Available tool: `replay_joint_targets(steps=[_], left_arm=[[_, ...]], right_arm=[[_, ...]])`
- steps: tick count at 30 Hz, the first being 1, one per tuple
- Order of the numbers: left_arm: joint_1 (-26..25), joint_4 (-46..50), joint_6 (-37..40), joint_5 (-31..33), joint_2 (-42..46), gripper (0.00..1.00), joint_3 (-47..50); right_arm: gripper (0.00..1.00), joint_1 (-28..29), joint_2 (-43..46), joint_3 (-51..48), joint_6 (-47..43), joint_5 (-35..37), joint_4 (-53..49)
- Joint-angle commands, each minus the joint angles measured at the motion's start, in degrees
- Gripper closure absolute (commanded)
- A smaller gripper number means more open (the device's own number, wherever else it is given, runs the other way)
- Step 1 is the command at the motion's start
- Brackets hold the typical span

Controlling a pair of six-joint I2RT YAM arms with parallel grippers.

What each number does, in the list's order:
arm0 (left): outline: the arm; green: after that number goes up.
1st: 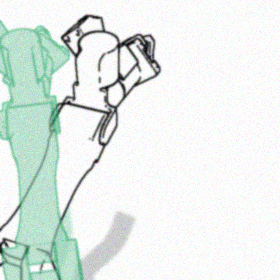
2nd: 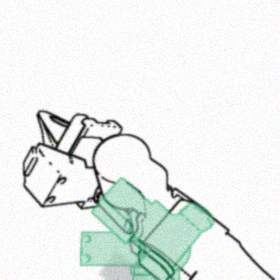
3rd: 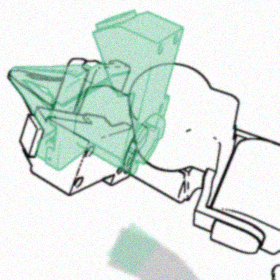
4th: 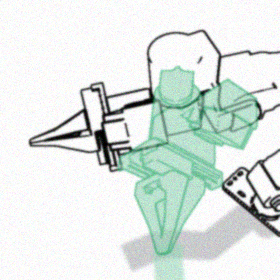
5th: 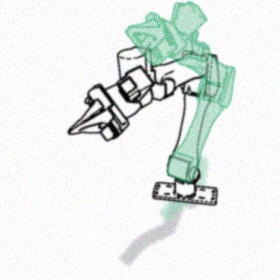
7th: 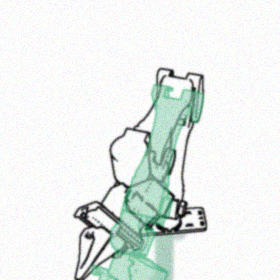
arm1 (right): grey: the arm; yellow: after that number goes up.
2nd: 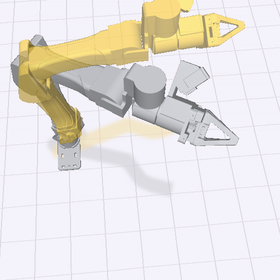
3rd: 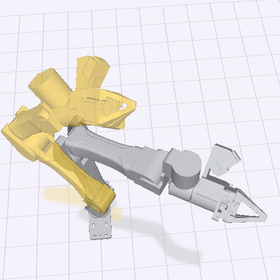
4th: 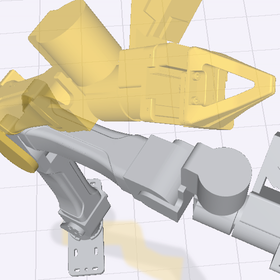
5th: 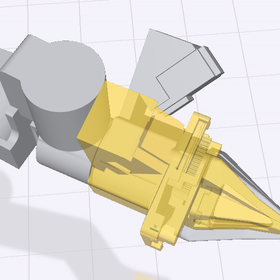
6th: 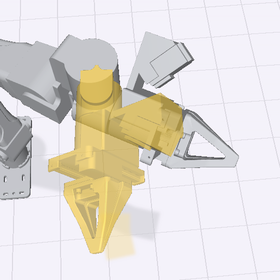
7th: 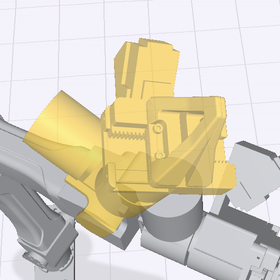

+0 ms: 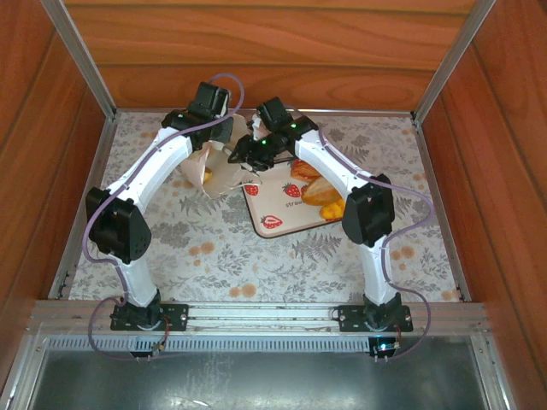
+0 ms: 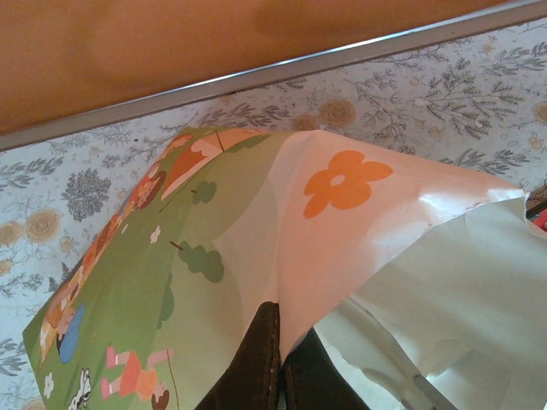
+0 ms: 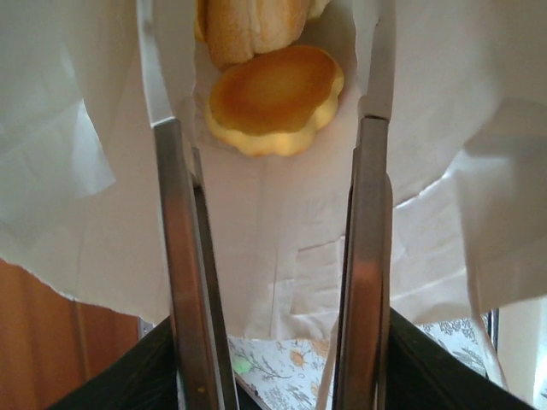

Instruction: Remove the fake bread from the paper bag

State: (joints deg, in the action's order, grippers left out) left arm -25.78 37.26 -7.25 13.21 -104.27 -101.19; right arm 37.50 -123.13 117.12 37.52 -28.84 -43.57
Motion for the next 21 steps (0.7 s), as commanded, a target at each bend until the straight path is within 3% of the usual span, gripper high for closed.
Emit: replay_joint_targets(steps=[1, 15, 21], left_arm=[[0.07, 0.93, 1.00, 0.50, 1.17, 1.00, -0.48], [0.04, 0.98, 1.18, 0.16, 1.44, 1.00, -0.01], [0.19, 0.93, 1.53, 0.72, 1.17, 1.00, -0.31]], right_arm=[[0.44, 0.20, -1.94, 3.81, 0.34, -0.44, 0.33], [0.42, 0.27, -9.87, 12.55, 1.11, -3.07, -1.91], [0.44, 0.75, -8.72, 10.43, 0.73, -5.32, -1.10]])
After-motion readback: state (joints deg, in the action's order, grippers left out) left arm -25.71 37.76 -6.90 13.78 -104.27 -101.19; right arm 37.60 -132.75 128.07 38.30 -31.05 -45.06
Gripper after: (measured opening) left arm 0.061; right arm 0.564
